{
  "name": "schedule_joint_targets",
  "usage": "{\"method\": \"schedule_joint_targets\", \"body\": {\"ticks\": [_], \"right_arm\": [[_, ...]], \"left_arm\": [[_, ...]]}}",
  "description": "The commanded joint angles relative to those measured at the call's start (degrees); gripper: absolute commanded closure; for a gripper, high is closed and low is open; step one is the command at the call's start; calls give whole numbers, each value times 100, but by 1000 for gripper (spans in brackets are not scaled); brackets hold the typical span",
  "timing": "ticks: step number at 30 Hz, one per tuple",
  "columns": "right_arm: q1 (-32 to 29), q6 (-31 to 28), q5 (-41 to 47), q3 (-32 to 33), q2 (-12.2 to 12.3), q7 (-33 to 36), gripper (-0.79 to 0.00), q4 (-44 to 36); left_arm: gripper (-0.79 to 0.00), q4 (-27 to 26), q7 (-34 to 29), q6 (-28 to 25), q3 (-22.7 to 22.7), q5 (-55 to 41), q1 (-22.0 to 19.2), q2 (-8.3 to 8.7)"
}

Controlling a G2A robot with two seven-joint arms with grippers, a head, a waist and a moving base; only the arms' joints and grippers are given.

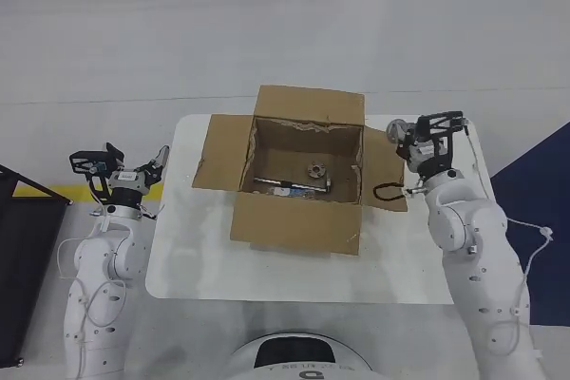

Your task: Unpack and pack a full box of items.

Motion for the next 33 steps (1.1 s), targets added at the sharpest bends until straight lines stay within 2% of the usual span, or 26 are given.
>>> {"method": "schedule_joint_targets", "body": {"ticks": [1, 5, 10, 18, 31, 33], "right_arm": [[-357, 274, 214, 350, -4, 51, 0, -96], [-497, 700, 468, 643, -6, 582, 0, 213], [-217, 503, 454, 680, 32, 1399, 0, 873], [101, 504, 632, 734, 48, 1767, 0, 1718], [91, 896, 439, 639, 46, 2011, 0, 1830], [96, 941, 395, 605, 44, 2061, -49, 1827]], "left_arm": [[-785, 0, 0, 0, 0, 0, 0, 0], [-785, 0, 0, 0, 0, 0, 0, 0], [-785, 0, 0, 0, 0, 0, 0, 0], [-785, 0, 0, 0, 0, 0, 0, 0], [-785, 0, 0, 0, 0, 0, 0, 0], [-785, 0, 0, 0, 0, 0, 0, 0]]}}
